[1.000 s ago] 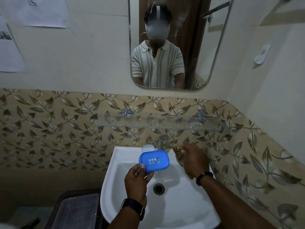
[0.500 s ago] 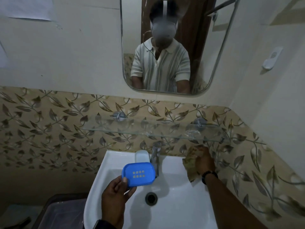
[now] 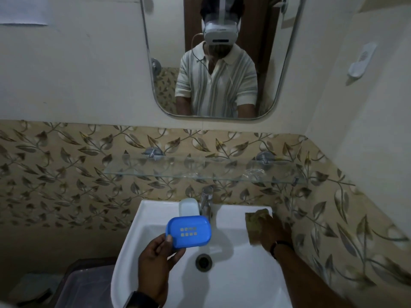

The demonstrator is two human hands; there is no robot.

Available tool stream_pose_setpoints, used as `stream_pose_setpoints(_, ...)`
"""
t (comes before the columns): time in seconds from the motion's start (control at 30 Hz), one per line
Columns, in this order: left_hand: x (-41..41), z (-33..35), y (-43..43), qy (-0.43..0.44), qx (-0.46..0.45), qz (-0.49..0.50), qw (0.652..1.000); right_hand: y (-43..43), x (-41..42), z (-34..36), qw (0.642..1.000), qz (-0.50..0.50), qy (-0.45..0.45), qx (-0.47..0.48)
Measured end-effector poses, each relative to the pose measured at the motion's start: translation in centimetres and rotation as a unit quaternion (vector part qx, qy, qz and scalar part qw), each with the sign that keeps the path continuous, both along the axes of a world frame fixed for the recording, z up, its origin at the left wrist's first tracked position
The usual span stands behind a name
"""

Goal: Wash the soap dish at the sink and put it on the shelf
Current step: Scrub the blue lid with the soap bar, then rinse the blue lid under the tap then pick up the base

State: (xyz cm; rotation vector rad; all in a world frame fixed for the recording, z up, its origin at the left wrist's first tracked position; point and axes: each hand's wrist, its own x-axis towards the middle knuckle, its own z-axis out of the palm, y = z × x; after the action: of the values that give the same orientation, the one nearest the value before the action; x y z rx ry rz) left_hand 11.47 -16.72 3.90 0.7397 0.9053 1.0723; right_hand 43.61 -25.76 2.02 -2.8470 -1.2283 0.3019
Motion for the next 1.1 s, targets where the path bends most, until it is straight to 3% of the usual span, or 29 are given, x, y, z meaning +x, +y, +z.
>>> stream_pose_setpoints(0.1, 0.4, 0.5, -0.2, -0.022, -0.002, -0.004, 1.0, 0.5, -2.5, 0.4, 0.968, 0.003, -0.088, 0.235)
stream_pose_setpoints(0.17, 0.8, 1.1, -0.1, -0.034, -0.005, -0.007, 0.999, 1.6, -5.0, 1.5, 0.908, 0.021, -0.133, 0.396)
stream_pose_setpoints(0.23, 0.9, 1.6, 0.3, -0.044, -0.005, -0.006, 0.999, 3.1, -8.2, 3.4, 0.849, 0.112, -0.143, 0.496)
stream_pose_setpoints(0.3, 0.4, 2.3, 1.0, -0.05, -0.001, 0.002, 0.999, 4.8, -11.4, 4.9, 0.801, 0.239, -0.136, 0.531)
stream_pose_setpoints(0.4, -0.9, 2.9, 2.5, -0.056, -0.004, 0.023, 0.998, 6.9, -14.9, 6.0, 0.772, 0.398, -0.139, 0.475)
stream_pose_setpoints(0.5, -3.0, 3.0, 4.3, -0.063, -0.017, 0.046, 0.997, 9.1, -17.7, 5.7, 0.75, 0.484, -0.196, 0.405)
stream_pose_setpoints(0.8, -6.2, 0.5, 9.1, -0.068, -0.073, 0.08, 0.992, 14.9, -21.1, 2.7, 0.783, 0.489, -0.192, 0.331)
stream_pose_setpoints(0.9, -6.0, -0.4, 11.4, -0.051, -0.065, 0.061, 0.995, 16.8, -21.2, 2.1, 0.811, 0.462, -0.187, 0.306)
stream_pose_setpoints(1.0, -5.1, -1.5, 14.0, 0.023, -0.02, 0.04, 0.999, 18.8, -21.3, 1.3, 0.851, 0.42, -0.178, 0.261)
stream_pose_setpoints(1.1, -4.4, -3.3, 15.9, 0.225, 0.087, 0.008, 0.97, 20.4, -21.6, 0.4, 0.886, 0.374, -0.171, 0.216)
